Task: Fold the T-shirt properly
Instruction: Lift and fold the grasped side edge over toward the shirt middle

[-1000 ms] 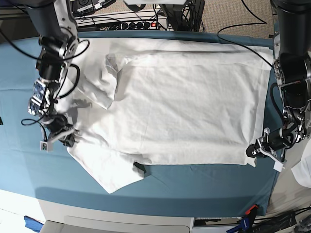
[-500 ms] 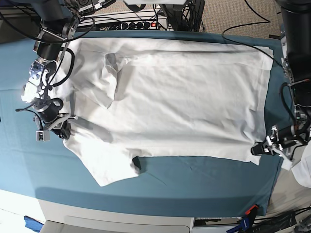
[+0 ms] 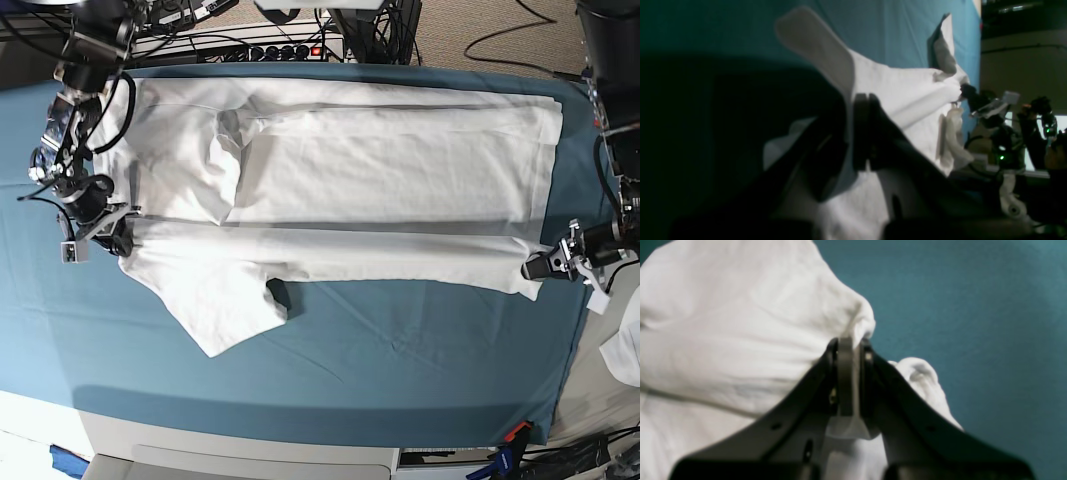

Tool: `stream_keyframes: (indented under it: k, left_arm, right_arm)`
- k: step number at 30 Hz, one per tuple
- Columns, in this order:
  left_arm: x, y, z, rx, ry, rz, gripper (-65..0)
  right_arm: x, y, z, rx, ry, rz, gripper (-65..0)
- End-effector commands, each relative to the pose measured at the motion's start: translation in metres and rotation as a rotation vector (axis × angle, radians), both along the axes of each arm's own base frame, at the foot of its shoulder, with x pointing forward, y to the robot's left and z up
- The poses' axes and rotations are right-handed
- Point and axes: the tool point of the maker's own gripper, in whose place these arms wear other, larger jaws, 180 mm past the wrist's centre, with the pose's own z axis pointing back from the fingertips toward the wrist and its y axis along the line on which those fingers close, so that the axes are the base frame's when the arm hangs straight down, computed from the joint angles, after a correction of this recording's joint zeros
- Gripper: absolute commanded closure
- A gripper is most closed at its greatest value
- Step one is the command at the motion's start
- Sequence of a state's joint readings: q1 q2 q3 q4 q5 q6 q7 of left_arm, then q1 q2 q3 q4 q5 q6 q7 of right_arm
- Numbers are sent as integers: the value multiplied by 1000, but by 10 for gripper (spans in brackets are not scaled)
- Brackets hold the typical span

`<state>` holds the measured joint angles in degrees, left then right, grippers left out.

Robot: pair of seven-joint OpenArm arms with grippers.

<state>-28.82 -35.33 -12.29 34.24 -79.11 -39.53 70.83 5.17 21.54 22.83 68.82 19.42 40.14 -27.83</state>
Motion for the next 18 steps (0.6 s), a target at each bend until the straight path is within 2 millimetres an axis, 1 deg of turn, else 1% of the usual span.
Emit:
stream_keyframes:
  k: [1,8,15,18]
  left_arm:
    - [8,15,22,17,-61,10,0]
    - [-12,17,18,42,-54,-31,0]
    - [-33,15,7,51,-3,-80,0]
    - [-36,15,5,53,6,-85,0]
  right_arm:
    - [6,-8,25,-42,-56,5,0]
    - [-24,8,35,-152,-26,83,0]
    - [-44,7,19,-167,37,87,0]
    - [-49,3,15,-184,57,82,0]
